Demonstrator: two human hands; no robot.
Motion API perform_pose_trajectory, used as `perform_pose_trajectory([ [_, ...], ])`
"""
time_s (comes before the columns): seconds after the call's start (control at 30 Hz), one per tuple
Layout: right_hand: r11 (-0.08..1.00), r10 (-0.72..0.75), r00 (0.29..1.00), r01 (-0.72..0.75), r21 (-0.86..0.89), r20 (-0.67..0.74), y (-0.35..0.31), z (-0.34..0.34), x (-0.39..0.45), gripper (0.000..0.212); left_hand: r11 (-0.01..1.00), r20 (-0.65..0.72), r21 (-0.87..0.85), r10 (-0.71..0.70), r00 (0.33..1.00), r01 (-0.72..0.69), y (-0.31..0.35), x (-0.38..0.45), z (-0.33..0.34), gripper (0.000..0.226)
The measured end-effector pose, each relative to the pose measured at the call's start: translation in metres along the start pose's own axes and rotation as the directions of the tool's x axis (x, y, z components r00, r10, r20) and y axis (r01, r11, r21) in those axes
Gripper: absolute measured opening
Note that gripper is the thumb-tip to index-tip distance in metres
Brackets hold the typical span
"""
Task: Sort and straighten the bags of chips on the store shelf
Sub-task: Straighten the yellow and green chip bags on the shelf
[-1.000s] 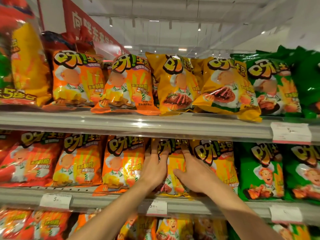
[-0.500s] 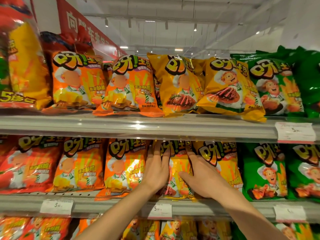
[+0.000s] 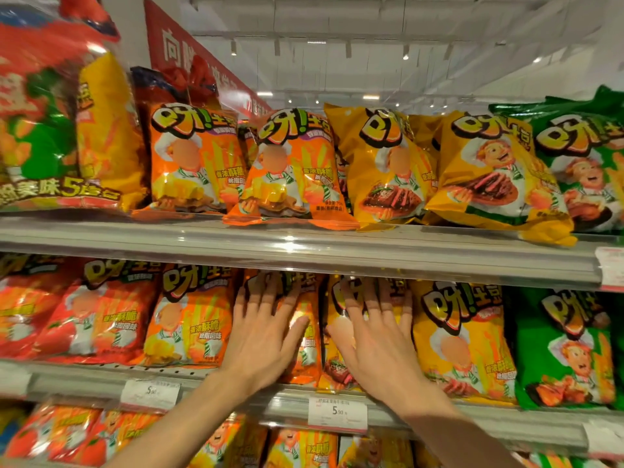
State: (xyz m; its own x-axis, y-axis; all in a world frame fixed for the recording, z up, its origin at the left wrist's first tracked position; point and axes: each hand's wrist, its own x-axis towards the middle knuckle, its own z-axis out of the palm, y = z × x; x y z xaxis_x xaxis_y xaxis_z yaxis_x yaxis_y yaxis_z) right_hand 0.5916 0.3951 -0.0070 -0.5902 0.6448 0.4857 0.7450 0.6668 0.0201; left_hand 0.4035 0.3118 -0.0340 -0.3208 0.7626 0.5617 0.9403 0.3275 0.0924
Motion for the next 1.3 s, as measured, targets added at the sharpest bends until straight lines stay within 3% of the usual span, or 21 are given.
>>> perform_pose_trajectory([
  [0.1,0.999,0.038,0.999,-0.037,-0.027,0.024,-0.004,0.008,0.004,0.061,0.999,0.04,-0.029,0.041,0.998,-0.04,-0.005,-0.001,0.01,0.073],
  [0.43,0.999,0.047,0.999,-0.047,-0.007,-0.001,-0.012,0.014,0.008,0.063,0.997,-0.008,-0.033,0.068,0.998,-0.068,-0.011,0.0,0.015,0.065],
  [0.63,0.984,0.003,0.997,0.01,0.177,-0.073,0.013,0.003,0.001,0.065,0.985,-0.121,-0.172,0.007,0.993,-0.028,0.015,-0.005,0.001,0.056],
  [0.73,0.981,0.081,0.982,-0.048,0.187,-0.171,0.047,-0.005,-0.003,0.057,0.958,-0.232,-0.262,0.051,0.971,-0.113,0.05,-0.003,-0.004,0.045],
  [0.87,0.971,0.189,0.953,-0.144,0.193,-0.239,0.109,-0.016,-0.013,0.049,0.906,-0.281,-0.293,0.224,0.933,-0.306,0.112,0.001,-0.005,0.04],
  [1.0,0.958,0.21,0.959,-0.163,0.236,-0.191,0.157,-0.018,-0.027,0.042,0.899,-0.215,-0.278,0.285,0.934,-0.338,0.166,0.008,0.006,0.04],
  [1.1,0.949,0.212,0.973,-0.181,0.259,-0.095,0.175,-0.019,-0.031,0.043,0.95,-0.199,-0.132,0.255,0.946,-0.284,0.196,0.021,0.018,0.04],
  [1.2,0.899,0.244,0.969,-0.236,0.369,0.025,0.181,-0.024,-0.032,0.047,0.972,-0.173,-0.004,0.232,0.957,-0.236,0.208,0.033,0.028,0.043],
  [1.3,0.834,0.244,0.96,-0.279,0.476,0.137,0.183,-0.028,-0.029,0.054,0.97,-0.133,0.018,0.242,0.961,-0.242,0.206,0.036,0.033,0.047],
])
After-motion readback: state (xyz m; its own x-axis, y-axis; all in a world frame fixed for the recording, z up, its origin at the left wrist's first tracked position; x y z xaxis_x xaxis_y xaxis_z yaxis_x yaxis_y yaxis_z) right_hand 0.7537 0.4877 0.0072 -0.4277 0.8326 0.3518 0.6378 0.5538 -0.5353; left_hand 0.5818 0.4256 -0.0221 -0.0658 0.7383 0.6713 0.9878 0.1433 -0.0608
